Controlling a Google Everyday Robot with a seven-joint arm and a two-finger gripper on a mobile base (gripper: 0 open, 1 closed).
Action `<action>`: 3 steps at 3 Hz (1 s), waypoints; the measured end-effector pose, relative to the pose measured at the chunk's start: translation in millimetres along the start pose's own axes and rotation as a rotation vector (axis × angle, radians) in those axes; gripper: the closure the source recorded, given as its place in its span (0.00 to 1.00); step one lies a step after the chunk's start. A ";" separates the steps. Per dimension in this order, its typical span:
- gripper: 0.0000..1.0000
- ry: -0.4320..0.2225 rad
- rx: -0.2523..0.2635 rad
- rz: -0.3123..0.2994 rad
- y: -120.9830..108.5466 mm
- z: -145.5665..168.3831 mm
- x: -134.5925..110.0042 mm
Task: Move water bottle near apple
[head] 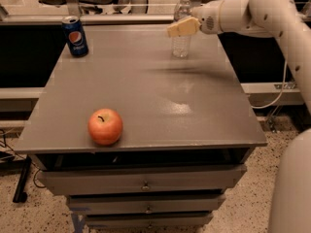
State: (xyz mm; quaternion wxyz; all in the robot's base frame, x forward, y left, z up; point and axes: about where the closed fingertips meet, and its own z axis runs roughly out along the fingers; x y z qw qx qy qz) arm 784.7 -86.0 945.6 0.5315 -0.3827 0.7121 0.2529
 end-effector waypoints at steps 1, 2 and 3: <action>0.29 -0.032 -0.004 -0.018 -8.3 18.8 1.3; 0.52 -0.058 -0.011 -0.029 -8.7 14.6 -0.4; 0.76 -0.076 -0.025 -0.026 -4.1 4.5 -5.1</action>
Offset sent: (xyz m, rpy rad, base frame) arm 0.0102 -0.0086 0.0036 0.0493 -0.0836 0.0228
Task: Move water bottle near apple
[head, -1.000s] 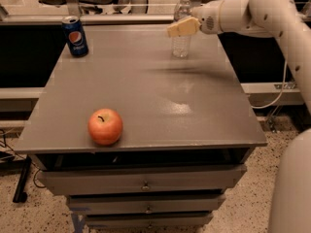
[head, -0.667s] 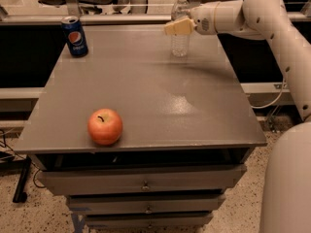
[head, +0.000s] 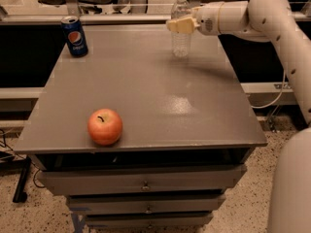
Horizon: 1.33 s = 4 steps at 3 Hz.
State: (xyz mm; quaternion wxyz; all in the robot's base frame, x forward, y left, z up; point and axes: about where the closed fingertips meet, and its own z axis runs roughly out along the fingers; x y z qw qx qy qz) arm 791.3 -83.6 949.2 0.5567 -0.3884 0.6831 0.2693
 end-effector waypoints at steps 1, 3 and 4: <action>0.97 -0.026 -0.111 0.070 40.8 -36.5 -17.0; 1.00 -0.035 -0.287 0.156 105.2 -70.8 -25.4; 1.00 -0.052 -0.312 0.157 126.3 -62.7 -28.0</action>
Offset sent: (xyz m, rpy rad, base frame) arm -0.2038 0.0040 0.0526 0.2133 0.2816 0.3800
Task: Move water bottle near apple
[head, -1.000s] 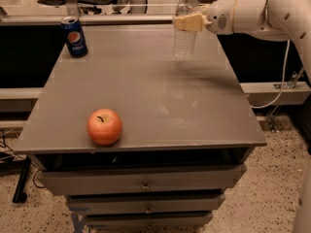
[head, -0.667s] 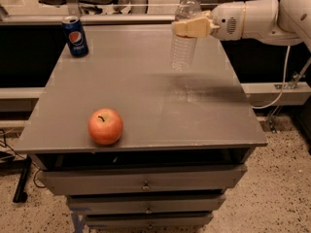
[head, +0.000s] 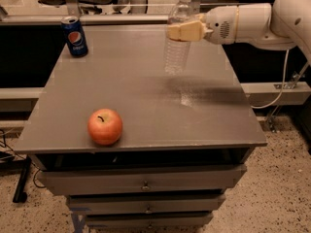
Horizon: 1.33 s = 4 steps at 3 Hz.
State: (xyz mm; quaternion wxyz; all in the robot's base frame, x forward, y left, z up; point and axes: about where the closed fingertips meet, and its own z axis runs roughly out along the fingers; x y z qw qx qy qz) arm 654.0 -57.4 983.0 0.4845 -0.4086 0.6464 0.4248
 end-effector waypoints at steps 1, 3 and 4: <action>1.00 -0.061 -0.061 -0.023 54.8 37.5 -7.5; 1.00 -0.086 -0.150 -0.070 131.7 87.7 4.2; 1.00 -0.064 -0.174 -0.082 148.3 95.2 19.3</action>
Offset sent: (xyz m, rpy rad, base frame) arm -0.1175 0.1456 0.0056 0.1374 -0.0832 0.1511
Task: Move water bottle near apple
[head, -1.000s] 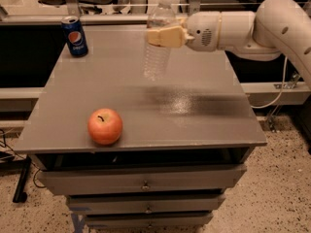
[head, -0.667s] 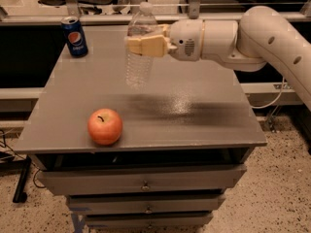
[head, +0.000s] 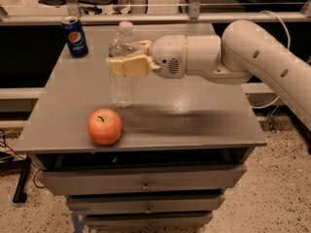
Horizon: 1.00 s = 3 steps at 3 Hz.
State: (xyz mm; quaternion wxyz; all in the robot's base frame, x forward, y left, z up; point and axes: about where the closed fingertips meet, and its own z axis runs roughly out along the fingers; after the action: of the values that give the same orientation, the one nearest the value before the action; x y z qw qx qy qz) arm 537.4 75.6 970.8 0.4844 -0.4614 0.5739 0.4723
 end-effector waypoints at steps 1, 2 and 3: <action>1.00 0.028 -0.027 -0.023 13.4 7.1 10.4; 1.00 0.054 -0.056 -0.037 22.2 11.5 24.6; 0.82 0.087 -0.087 -0.064 28.8 13.7 34.1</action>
Offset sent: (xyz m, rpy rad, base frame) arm -0.0324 0.0124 -0.0419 -0.0819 -0.0329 0.0938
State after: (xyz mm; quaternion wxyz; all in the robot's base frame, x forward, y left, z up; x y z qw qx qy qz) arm 507.0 90.4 938.6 0.4533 -0.5204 0.5583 0.4605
